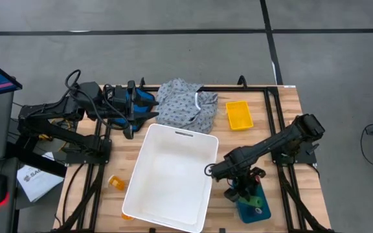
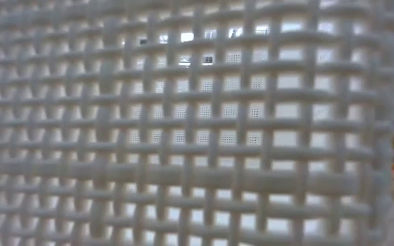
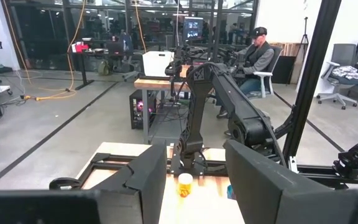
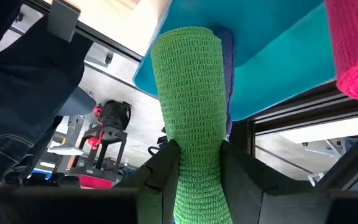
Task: Pick & place medical supplies in basket/bin
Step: Put the green bandage into the blue bin
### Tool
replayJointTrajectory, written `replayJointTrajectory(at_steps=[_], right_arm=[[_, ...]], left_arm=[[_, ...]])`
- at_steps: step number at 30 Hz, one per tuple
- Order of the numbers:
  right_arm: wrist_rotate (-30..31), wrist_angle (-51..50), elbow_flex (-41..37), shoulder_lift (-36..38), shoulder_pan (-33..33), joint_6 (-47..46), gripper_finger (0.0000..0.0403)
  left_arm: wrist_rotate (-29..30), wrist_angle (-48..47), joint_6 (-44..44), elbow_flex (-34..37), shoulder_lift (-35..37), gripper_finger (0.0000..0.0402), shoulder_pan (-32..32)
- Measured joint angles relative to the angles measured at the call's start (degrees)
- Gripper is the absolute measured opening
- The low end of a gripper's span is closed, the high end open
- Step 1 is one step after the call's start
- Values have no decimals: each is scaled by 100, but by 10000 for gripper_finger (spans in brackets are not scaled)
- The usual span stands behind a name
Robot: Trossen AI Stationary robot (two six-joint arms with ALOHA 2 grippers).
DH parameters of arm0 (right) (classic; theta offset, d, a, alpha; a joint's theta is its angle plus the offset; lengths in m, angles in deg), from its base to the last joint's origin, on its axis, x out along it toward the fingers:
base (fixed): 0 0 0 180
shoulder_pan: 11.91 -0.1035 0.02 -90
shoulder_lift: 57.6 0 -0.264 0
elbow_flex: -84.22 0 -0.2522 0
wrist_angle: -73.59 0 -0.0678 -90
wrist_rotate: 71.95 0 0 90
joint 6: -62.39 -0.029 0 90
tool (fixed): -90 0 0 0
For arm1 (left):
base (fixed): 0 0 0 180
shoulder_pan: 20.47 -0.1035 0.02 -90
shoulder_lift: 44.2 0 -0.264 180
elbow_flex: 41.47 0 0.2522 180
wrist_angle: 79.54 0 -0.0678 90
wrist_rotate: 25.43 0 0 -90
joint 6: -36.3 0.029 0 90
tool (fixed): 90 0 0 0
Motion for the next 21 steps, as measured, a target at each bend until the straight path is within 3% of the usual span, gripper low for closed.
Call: replayJointTrajectory(at_steps=[13, 21], right_arm=[[-107, -285, 9, 15, -164, -74, 106], [-104, -288, 9, 13, -166, -129, 149]], left_arm=[[0, 0, -5, 2, 0, 155, -2], [1, 2, -42, 2, 1, 155, 0]])
